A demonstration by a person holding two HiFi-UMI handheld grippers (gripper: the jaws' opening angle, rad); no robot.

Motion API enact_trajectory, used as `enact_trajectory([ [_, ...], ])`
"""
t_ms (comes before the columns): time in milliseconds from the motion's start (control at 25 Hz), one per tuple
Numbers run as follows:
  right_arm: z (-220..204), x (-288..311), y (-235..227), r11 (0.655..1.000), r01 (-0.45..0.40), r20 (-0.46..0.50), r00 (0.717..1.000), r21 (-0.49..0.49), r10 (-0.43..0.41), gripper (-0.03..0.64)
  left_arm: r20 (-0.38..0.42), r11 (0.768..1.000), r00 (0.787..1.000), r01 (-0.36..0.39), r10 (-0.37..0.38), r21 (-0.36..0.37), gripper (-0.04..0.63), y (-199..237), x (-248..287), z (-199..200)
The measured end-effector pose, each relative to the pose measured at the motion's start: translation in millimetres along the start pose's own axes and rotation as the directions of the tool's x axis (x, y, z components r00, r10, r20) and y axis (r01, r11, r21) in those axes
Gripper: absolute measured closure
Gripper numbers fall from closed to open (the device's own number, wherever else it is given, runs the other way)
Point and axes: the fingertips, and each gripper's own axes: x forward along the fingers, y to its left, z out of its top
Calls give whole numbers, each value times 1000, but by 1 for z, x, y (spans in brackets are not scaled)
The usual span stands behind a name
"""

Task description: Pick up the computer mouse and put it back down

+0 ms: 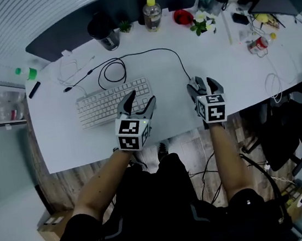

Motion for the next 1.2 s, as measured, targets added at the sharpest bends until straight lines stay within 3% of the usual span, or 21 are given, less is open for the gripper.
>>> enact_trajectory([
  [240,64,-49,20,1000,-28,137,990,4,27,270,94,1000,996,6,-6,6,296,12,-55,48],
  [520,129,-107,68,997,-73,270,959,-37,80,279,232,999,973,-27,17,40,296,42,-130,100],
  [760,176,-153,120,991,-104,378,917,-80,126,295,329,994,941,-101,86,28,296,87,-205,127],
  [880,196,-171,147,986,-128,419,893,-110,163,302,360,987,922,-158,144,10,296,110,-237,134],
  [1200,240,-212,214,967,-166,491,837,-192,241,301,428,973,880,-232,207,6,296,144,-311,154],
])
